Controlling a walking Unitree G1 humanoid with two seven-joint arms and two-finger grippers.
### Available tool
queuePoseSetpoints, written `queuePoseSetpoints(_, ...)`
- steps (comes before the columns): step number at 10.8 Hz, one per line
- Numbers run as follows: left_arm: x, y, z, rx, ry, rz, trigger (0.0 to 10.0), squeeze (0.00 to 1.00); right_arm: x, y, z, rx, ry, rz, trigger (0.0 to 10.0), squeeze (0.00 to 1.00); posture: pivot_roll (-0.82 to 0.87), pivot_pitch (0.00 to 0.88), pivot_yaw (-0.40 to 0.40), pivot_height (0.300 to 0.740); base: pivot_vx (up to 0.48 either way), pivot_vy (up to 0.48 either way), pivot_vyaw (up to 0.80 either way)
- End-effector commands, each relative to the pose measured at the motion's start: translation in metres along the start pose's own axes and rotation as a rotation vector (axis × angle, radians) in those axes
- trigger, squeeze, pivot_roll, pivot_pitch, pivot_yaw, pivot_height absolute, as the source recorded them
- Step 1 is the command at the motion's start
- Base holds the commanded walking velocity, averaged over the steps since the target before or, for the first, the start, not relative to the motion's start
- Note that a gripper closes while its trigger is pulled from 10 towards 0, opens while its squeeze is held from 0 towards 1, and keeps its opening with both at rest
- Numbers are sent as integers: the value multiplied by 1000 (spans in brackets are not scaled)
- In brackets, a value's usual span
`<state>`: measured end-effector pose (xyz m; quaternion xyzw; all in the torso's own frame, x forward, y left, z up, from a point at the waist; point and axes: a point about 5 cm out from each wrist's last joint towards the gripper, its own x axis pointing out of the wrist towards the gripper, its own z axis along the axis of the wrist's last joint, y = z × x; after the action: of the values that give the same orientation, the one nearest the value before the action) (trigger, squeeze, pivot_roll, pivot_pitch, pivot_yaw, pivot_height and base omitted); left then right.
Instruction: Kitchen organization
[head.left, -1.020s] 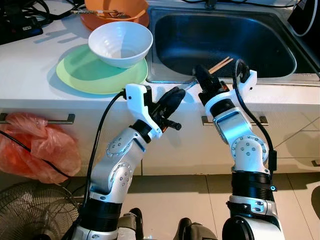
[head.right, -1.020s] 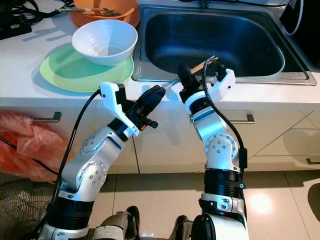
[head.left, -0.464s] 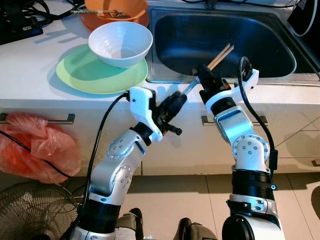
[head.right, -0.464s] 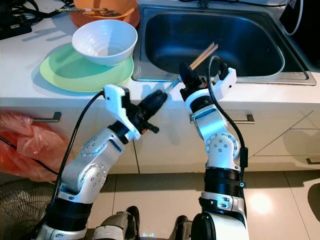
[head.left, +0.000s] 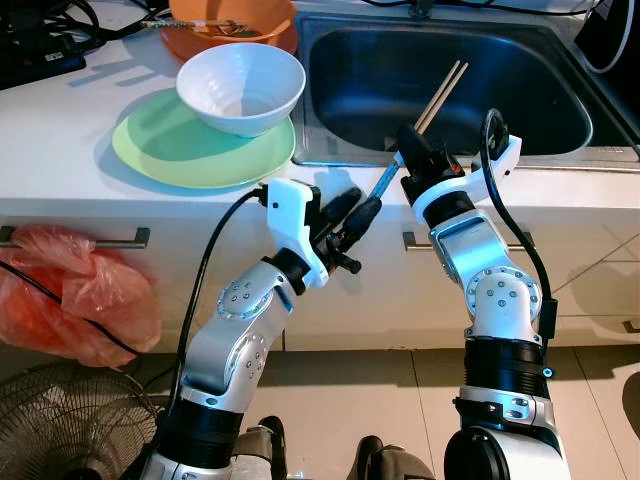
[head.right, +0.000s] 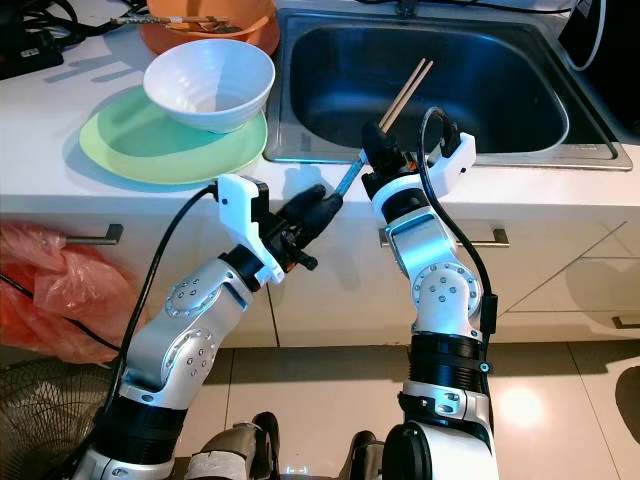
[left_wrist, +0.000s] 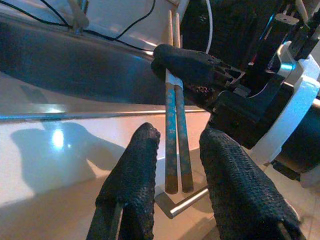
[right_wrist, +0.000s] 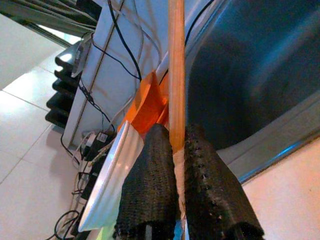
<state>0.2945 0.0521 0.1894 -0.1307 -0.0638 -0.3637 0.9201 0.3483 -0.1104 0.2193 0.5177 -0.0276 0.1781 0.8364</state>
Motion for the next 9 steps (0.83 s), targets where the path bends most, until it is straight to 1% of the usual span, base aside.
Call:
queuePoseSetpoints(1,1,-2,-1,12,4,-14,10000,1000,3,4,2,11,-17,4,0,0,149,162,-45,740,0,0,0)
queuePoseSetpoints(2,1,-2,-1,18,5,-10,10000,1000,3,4,3,17,-20,3,0,0,149,161,-45,740,0,0,0)
queuePoseSetpoints(3,1,-2,-1,25,7,-6,10000,1000,3,4,4,49,-30,-1,0,0,149,158,-45,740,0,0,0)
queuePoseSetpoints(4,2,-2,-2,30,12,-6,10000,0,4,3,7,97,-45,-13,0,0,148,156,-45,740,0,0,0)
queuePoseSetpoints(5,2,-2,-3,30,13,-4,10000,0,5,4,11,140,-63,-18,0,0,147,155,-45,740,0,0,0)
queuePoseSetpoints(6,1,-1,-4,31,12,9,10000,0,7,7,17,195,-101,-13,9098,0,146,154,-45,740,0,0,0)
queuePoseSetpoints(7,1,4,-6,53,17,47,10000,0,10,7,29,239,-164,-28,10000,0,144,149,-45,740,0,0,0)
queuePoseSetpoints(8,1,6,-8,86,27,65,10000,0,13,7,39,257,-212,-37,10000,0,146,147,-47,740,0,0,0)
queuePoseSetpoints(9,1,7,-10,104,36,78,10000,0,17,10,46,256,-238,-32,10000,0,145,147,-49,740,0,0,0)
